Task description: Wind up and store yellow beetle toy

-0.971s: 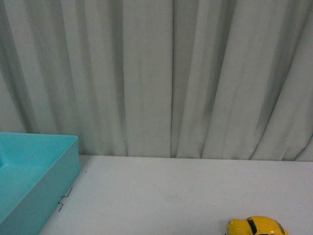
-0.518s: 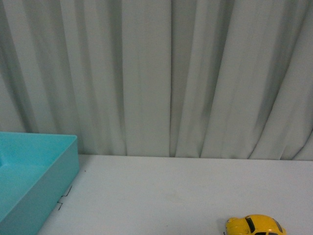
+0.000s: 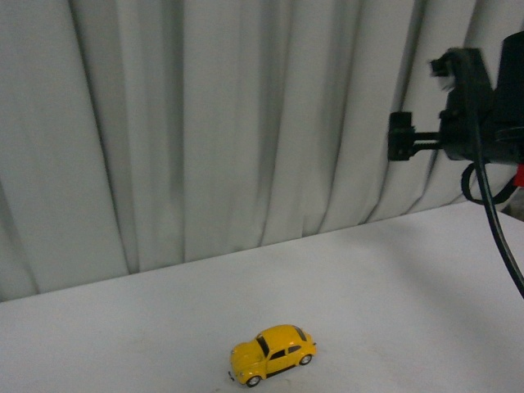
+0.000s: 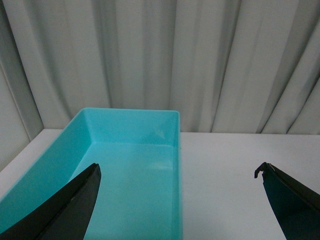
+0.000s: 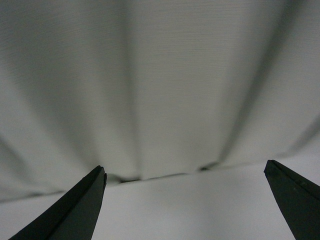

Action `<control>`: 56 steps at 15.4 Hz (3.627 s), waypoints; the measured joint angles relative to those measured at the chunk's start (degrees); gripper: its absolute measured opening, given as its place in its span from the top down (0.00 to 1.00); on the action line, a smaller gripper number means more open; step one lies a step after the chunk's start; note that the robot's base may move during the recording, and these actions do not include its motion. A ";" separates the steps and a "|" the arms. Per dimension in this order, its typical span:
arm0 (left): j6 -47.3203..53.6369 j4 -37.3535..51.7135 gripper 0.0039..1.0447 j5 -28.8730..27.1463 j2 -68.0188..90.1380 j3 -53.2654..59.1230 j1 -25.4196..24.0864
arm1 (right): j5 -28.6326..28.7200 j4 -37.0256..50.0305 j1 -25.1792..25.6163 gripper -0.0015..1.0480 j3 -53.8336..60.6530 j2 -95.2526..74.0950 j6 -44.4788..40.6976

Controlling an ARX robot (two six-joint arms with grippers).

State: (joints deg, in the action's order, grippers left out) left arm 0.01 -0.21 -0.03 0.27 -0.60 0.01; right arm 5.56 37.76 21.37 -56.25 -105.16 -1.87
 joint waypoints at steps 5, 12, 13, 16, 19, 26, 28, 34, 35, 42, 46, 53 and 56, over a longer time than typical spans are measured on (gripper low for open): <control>0.00 0.00 0.06 0.00 0.00 0.00 0.00 | 30.53 -28.11 -11.13 0.06 -19.06 -10.43 -33.75; 0.00 0.00 0.06 0.00 0.00 0.00 0.00 | 40.24 -49.29 -19.96 0.06 -18.36 -13.22 -59.08; 0.00 0.00 0.06 0.00 0.00 0.00 0.00 | 40.85 -52.06 -20.44 0.06 -18.38 -14.03 -61.51; 0.00 0.00 0.06 0.00 0.00 0.00 0.00 | 40.74 -56.41 -20.52 0.06 -18.64 -18.34 -67.71; 0.00 0.00 0.06 0.00 0.00 0.00 0.00 | 40.28 -60.17 -20.17 0.06 -19.45 -20.44 -72.50; 0.00 -0.02 0.06 0.00 0.00 0.00 0.00 | 36.20 -69.99 -16.85 0.06 -20.44 -24.13 -87.45; -0.02 0.00 0.06 0.00 0.00 0.00 0.00 | 36.02 -69.72 -15.98 0.06 -21.68 -24.72 -88.70; 0.00 0.00 0.06 0.00 0.00 0.00 0.00 | 35.06 -71.23 -15.98 0.20 -22.56 -26.14 -91.30; 0.00 0.00 0.06 0.00 0.00 0.00 0.00 | 35.06 -71.23 -15.98 0.30 -22.73 -26.14 -91.56; 0.00 0.00 0.06 -0.02 0.00 0.00 0.00 | 37.38 -69.48 -14.73 0.60 -23.67 -27.65 -91.45; 0.00 0.00 0.06 0.00 0.00 0.00 0.00 | 37.79 -67.78 -12.24 0.60 -22.77 -27.80 -91.45; 0.00 0.00 0.06 0.00 0.00 0.00 0.00 | 37.44 -60.61 -2.62 0.60 -10.54 -22.38 -95.34; 0.00 0.00 0.06 0.00 0.00 0.00 0.00 | 37.94 -58.03 0.22 0.60 -5.22 -20.13 -95.30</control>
State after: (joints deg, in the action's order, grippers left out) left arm 0.01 -0.21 -0.03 0.27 -0.60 0.01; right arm 43.51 -20.27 21.58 -61.47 -125.29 -97.17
